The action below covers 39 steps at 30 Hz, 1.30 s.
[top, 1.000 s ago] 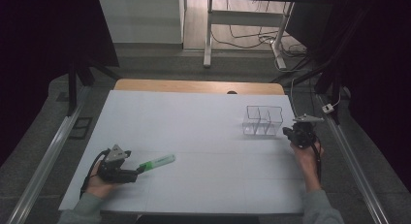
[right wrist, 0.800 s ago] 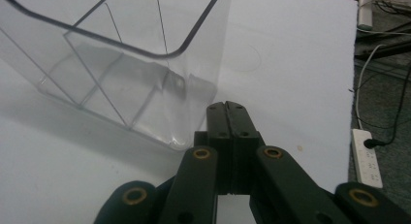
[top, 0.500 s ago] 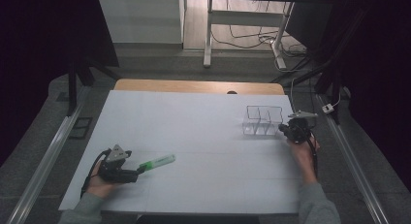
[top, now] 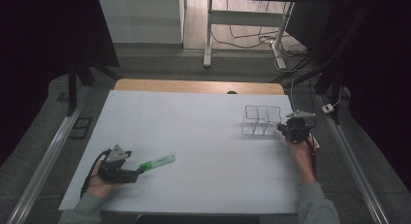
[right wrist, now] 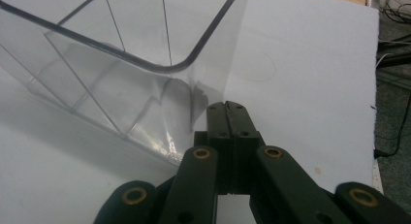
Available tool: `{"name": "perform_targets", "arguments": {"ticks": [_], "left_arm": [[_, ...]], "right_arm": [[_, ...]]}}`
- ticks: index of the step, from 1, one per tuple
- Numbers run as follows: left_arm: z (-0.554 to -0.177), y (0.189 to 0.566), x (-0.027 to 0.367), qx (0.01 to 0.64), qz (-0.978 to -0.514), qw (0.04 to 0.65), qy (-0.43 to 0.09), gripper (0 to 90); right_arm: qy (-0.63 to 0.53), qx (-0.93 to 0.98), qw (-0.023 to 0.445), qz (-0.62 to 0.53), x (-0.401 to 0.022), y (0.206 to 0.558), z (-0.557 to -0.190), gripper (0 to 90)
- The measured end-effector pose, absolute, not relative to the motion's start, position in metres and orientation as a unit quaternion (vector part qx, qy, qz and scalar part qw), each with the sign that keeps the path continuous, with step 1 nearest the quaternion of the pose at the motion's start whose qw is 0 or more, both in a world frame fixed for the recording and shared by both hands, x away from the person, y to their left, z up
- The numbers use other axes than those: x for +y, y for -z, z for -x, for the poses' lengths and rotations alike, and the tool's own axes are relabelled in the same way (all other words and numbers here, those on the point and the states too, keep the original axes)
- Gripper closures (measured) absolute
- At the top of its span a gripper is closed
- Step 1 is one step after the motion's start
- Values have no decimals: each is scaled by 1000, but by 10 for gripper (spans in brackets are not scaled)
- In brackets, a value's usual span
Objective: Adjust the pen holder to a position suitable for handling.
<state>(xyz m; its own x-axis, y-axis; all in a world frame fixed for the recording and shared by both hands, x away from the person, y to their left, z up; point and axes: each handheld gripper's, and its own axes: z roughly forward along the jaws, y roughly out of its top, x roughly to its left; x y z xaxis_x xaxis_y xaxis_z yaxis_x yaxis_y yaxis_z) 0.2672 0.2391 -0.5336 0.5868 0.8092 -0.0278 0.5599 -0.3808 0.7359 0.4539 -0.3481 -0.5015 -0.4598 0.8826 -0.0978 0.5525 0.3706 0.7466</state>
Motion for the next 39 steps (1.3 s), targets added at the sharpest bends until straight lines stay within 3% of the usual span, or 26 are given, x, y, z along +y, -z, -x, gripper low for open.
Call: {"name": "perform_targets", "arguments": {"ticks": [39], "left_arm": [[-267,534,240,419,-815,360,-172,178]], "right_arm": [[-335,812,236,-416,-284,508,-456,893]]}}
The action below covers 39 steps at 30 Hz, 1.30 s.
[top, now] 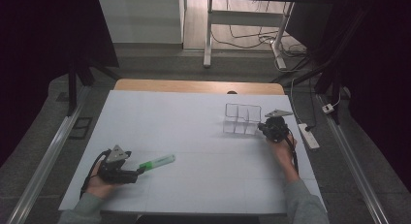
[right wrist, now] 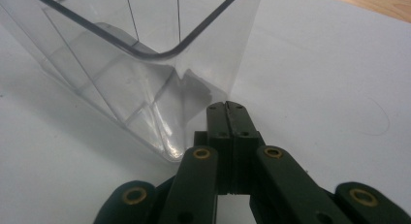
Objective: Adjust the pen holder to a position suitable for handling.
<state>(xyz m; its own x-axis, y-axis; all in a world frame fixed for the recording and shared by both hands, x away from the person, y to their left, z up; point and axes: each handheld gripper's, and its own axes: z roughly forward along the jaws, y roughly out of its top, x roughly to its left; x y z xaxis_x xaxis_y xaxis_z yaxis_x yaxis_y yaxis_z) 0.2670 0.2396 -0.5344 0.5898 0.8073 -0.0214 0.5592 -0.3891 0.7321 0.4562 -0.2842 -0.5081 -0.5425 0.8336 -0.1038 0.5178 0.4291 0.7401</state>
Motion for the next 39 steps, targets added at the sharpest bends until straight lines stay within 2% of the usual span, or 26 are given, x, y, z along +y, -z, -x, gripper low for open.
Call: {"name": "perform_targets", "arguments": {"ticks": [39], "left_arm": [[-267,535,239,415,-819,358,-171,176]], "right_arm": [[-368,818,216,-386,-224,509,-471,893]]}}
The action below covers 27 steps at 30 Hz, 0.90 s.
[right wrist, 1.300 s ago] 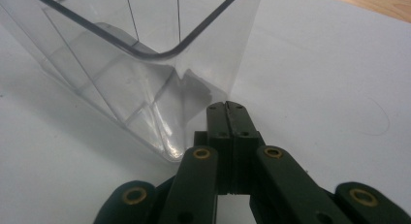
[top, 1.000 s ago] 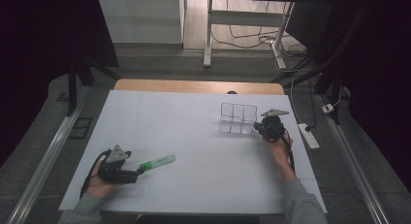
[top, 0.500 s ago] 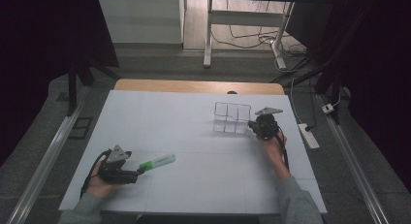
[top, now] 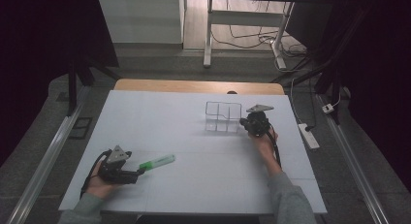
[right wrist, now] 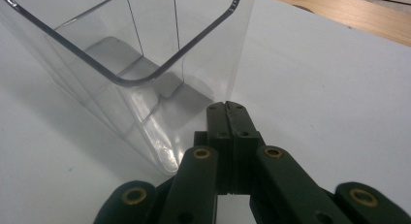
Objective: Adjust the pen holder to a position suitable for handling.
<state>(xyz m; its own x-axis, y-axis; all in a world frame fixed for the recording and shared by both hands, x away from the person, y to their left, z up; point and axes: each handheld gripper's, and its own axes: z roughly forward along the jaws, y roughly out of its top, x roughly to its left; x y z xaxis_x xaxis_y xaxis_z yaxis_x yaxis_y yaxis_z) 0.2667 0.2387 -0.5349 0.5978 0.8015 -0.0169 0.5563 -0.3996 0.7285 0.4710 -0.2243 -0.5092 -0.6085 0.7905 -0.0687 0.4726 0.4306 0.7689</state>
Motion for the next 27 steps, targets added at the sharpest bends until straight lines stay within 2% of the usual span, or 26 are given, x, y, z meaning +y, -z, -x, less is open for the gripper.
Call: {"name": "perform_targets", "arguments": {"ticks": [27], "left_arm": [[-267,536,240,416,-819,357,-172,176]], "right_arm": [[-375,832,203,-356,-180,515,-477,893]]}}
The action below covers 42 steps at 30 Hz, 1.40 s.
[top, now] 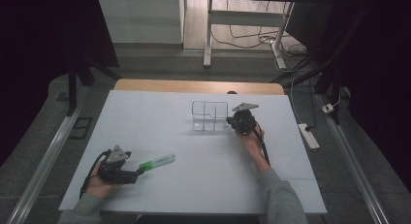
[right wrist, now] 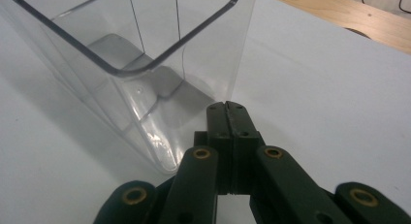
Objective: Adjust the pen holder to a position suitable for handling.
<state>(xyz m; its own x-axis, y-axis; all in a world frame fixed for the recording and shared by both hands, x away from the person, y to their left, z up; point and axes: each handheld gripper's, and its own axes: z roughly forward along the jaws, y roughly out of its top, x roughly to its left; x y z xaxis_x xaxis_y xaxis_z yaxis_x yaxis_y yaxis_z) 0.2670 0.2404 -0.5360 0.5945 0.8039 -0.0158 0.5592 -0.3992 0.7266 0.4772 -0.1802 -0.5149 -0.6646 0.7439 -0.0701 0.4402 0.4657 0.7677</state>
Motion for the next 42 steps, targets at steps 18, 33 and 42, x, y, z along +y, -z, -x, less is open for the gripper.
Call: {"name": "perform_targets", "arguments": {"ticks": [18,33,42], "left_arm": [[-267,536,240,416,-820,355,-171,176],[-269,536,240,414,-819,357,-171,176],[-273,536,240,413,-818,362,-169,177]], "right_arm": [[-380,838,200,-336,-162,516,-476,893],[-375,840,203,-336,-195,503,-446,894],[-380,840,191,-336,-231,497,-407,770]]}}
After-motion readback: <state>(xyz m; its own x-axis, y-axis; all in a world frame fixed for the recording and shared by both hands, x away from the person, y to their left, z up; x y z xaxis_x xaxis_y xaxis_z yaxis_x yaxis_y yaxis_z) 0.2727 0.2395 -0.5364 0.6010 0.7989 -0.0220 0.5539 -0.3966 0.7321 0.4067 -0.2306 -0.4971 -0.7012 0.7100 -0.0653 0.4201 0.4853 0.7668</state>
